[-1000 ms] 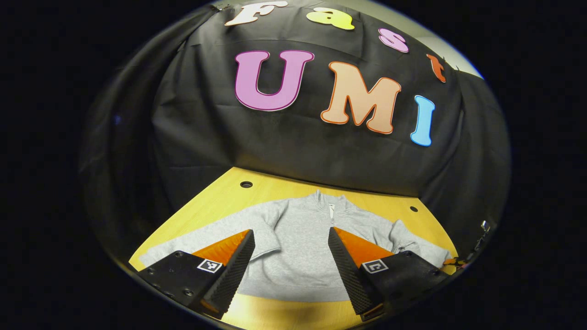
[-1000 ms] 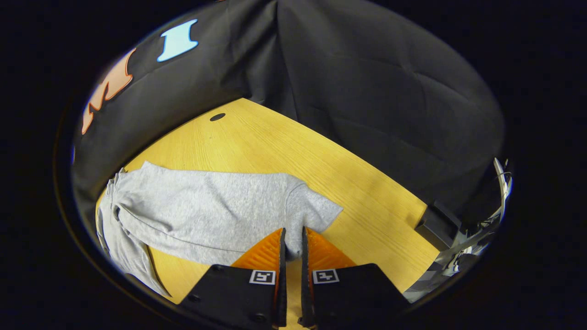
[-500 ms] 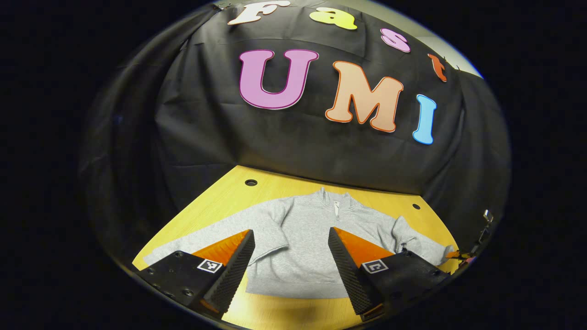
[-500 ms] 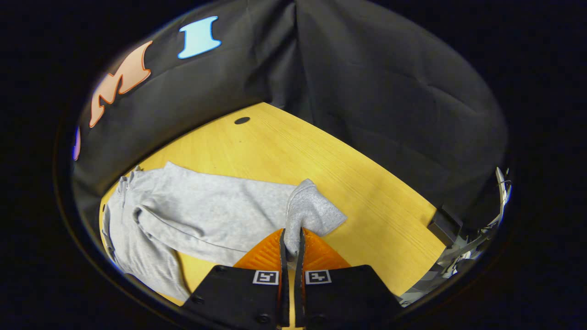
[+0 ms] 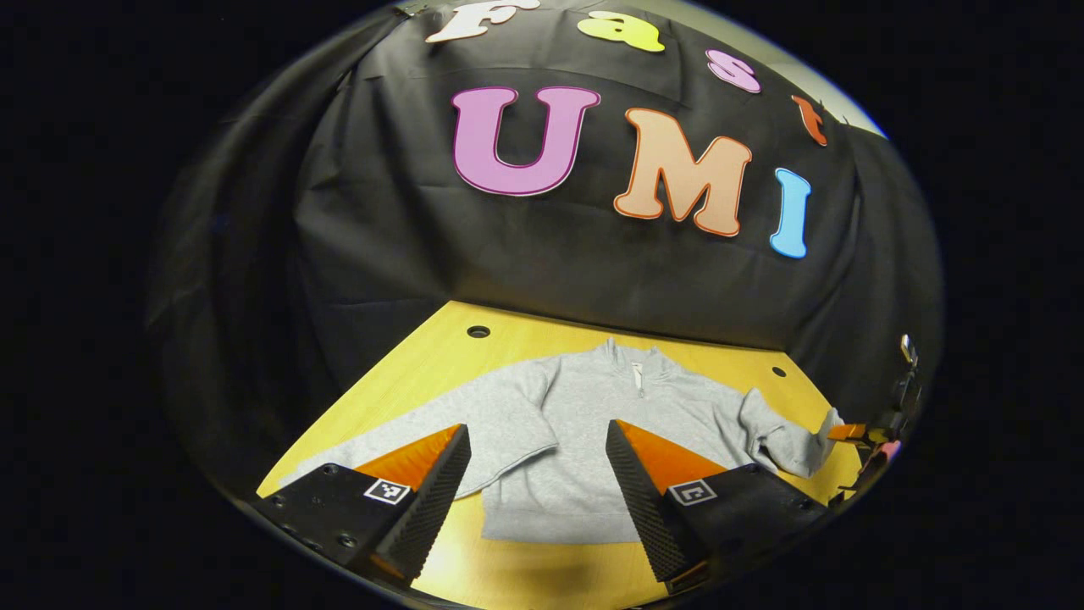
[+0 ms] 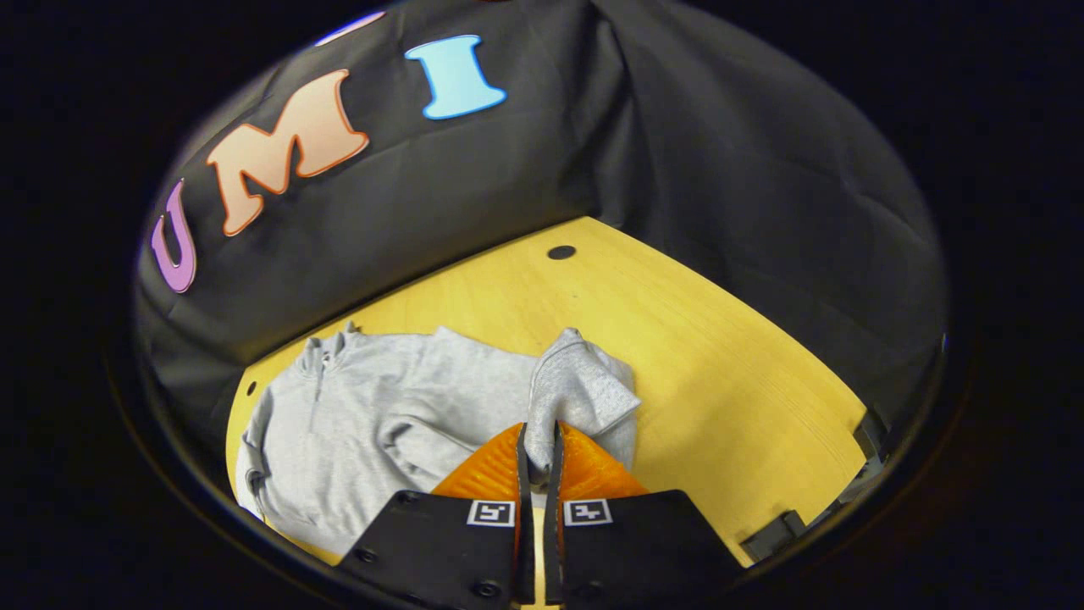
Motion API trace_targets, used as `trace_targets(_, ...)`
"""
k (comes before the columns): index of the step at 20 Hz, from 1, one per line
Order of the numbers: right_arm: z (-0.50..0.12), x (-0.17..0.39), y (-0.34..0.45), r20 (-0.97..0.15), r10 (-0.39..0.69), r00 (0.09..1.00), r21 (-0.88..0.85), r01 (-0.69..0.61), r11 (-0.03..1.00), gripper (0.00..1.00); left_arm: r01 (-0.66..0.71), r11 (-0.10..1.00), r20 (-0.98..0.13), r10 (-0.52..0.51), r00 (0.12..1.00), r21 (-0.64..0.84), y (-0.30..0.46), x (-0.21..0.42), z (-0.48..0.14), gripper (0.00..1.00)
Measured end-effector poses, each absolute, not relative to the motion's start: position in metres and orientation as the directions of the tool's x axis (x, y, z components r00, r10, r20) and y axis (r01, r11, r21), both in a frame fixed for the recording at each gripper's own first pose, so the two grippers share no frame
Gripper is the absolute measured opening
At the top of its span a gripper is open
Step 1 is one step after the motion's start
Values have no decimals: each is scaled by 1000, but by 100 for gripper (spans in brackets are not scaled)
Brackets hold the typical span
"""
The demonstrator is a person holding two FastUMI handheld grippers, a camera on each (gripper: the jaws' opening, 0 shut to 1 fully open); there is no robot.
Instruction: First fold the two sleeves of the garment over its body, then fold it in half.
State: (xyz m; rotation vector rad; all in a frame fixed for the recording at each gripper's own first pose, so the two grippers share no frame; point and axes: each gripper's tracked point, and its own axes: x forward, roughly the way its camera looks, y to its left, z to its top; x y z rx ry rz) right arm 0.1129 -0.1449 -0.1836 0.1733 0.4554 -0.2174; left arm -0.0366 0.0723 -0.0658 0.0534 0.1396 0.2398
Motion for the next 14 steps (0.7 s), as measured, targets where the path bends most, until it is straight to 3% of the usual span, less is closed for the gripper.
trace_targets(8, -137, 157, 8, -381, 84, 921, 156, -25, 987, 7, -272, 960, -152, 279, 948, 64, 103, -54, -74, 94)
trace_targets(14, -123, 167, 126, -355, 284, 891, 189, -229, 955, 6, -318, 947, -160, 320, 934, 37, 134, -72, -82, 94)
